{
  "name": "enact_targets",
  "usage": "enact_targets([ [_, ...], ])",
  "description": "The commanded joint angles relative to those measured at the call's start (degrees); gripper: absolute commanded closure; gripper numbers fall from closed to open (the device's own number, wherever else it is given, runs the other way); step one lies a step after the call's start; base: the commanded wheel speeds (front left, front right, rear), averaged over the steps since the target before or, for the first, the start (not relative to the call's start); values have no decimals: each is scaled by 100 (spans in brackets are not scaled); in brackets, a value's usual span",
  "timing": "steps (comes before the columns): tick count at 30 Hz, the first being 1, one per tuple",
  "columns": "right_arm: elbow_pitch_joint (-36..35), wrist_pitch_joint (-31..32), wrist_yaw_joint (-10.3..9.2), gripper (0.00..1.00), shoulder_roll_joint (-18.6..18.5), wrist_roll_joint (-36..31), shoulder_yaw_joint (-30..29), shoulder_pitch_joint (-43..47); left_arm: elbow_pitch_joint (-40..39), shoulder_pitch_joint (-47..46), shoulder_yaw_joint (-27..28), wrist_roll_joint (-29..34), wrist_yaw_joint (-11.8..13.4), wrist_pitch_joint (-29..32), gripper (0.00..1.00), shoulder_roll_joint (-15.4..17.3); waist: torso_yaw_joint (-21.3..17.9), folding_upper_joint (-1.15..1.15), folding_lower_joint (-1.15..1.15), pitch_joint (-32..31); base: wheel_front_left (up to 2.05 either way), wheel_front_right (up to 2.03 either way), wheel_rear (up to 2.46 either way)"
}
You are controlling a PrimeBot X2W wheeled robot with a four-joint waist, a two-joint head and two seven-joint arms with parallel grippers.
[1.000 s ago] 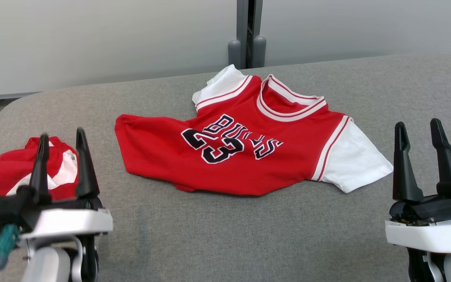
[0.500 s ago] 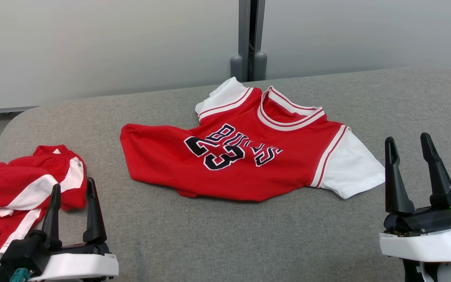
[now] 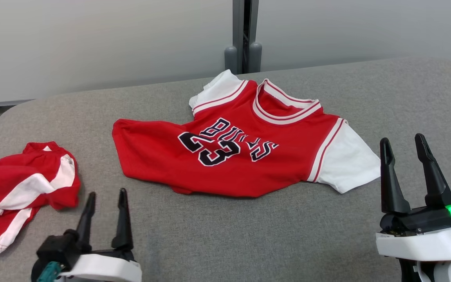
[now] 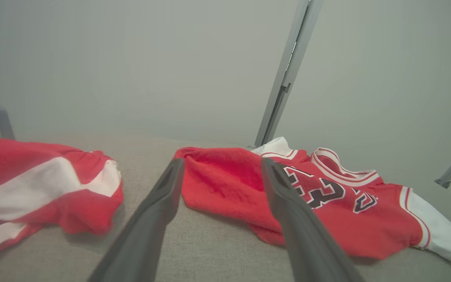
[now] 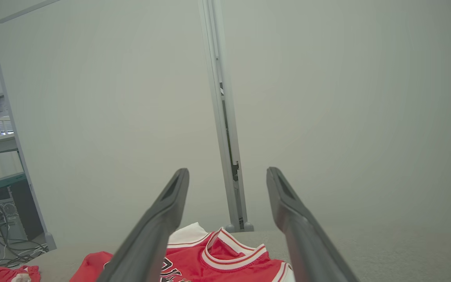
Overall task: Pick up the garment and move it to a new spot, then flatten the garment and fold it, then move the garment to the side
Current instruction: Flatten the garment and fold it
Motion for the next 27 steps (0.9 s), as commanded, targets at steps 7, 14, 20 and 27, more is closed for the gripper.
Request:
enact_targets([
  [7,-53,-10,0,0,-34,25,8,-195,1455,-835,-761,373,-482,96,0,58,-178,0,0,498,0,0,0],
  [14,-92,-10,0,0,-34,73,20,-377,2348,-1615,-1021,349,-597,404,0,116,-320,0,0,882,0,0,0],
  [20,-103,-10,0,0,-32,107,-19,-492,2833,-2075,-1045,214,-633,434,0,110,-432,0,0,1133,0,0,0],
  [27,-107,-10,0,0,-32,103,-60,-576,3179,-2332,-1117,122,-653,326,0,98,-476,0,0,1258,0,0,0],
])
